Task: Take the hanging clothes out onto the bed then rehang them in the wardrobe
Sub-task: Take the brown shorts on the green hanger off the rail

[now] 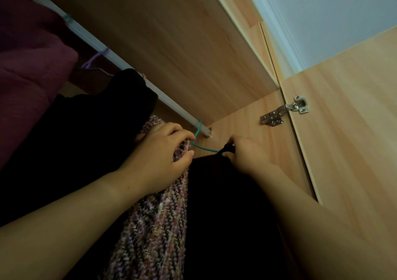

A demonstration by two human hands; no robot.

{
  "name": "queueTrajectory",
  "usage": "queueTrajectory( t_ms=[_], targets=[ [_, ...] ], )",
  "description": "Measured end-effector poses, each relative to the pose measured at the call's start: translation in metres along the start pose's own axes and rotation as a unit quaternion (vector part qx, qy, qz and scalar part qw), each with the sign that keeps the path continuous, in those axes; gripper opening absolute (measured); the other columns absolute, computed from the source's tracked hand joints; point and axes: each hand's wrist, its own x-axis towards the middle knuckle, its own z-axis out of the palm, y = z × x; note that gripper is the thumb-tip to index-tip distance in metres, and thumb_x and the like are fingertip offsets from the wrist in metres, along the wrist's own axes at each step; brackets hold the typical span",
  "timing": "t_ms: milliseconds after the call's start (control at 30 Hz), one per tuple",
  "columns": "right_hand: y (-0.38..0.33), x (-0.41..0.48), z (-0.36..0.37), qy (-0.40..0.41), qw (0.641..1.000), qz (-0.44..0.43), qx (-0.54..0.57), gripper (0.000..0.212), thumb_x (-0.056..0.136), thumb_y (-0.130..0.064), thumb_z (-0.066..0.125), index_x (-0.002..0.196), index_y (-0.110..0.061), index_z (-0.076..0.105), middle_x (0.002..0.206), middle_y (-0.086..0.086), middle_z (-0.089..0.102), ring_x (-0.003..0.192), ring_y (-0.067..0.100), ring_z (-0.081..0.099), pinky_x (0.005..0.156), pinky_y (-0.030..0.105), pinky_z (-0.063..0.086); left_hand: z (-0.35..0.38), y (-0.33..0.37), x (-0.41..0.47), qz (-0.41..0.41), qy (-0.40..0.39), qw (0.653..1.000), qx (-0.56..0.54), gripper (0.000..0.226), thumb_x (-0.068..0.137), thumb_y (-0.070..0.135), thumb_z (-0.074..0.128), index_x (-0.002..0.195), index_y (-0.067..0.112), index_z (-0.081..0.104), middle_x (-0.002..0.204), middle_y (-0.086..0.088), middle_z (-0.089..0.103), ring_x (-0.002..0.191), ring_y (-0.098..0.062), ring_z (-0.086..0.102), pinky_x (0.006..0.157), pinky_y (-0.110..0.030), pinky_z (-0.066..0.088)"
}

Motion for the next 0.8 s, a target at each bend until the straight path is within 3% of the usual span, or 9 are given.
queueTrajectory(
  t_ms=[267,400,500,700,800],
  targets=[
    [0.019,0.014,0.017,0.075,0.984,0.063,0.150,0.026,0.083,-0.024,0.068,0.109,-0.021,0.063,0.109,0.001,0.064,0.100,0.018,0.058,0.079,0.027,0.047,0.014,-0.008,-0.002,0.006,0.010,0.999,0.052,0.052,0.081,0.053,0.033,0.123,0.030,0.053,0.119,0.011,0.045,0.118,-0.006,0.035,0.094,-0.027,0.034],
    [0.019,0.020,0.017,0.109,0.988,0.034,0.109,0.036,0.086,-0.023,0.062,0.122,-0.027,0.057,0.118,-0.001,0.062,0.109,0.020,0.056,0.085,0.031,0.048,0.018,-0.013,-0.006,0.016,0.004,0.999,0.038,0.067,0.073,0.062,0.021,0.123,0.032,0.054,0.122,0.011,0.045,0.121,-0.005,0.034,0.097,-0.025,0.032],
    [0.016,0.024,0.007,0.147,0.987,0.013,0.062,0.045,0.088,-0.027,0.059,0.131,-0.033,0.049,0.118,0.000,0.062,0.107,0.022,0.057,0.079,0.030,0.048,0.018,-0.015,-0.008,0.011,-0.007,0.999,0.037,0.070,0.071,0.064,0.017,0.124,0.034,0.051,0.127,0.011,0.042,0.125,-0.004,0.030,0.102,-0.028,0.031],
    [0.020,0.021,-0.011,0.177,0.982,0.016,0.060,0.034,0.088,-0.029,0.056,0.120,-0.040,0.057,0.115,-0.005,0.064,0.106,0.022,0.058,0.083,0.034,0.050,0.011,-0.017,-0.009,0.006,-0.011,0.999,0.044,0.071,0.071,0.064,0.015,0.125,0.035,0.050,0.129,0.012,0.041,0.126,-0.003,0.029,0.100,-0.026,0.029],
    [0.020,0.008,-0.009,0.181,0.981,0.004,0.075,0.031,0.088,-0.029,0.056,0.118,-0.038,0.058,0.114,-0.003,0.064,0.108,0.022,0.057,0.087,0.037,0.049,0.006,-0.016,-0.009,0.001,-0.016,0.998,0.053,0.070,0.072,0.064,0.017,0.126,0.035,0.050,0.129,0.012,0.041,0.126,-0.005,0.031,0.101,-0.032,0.032]
  ],
)
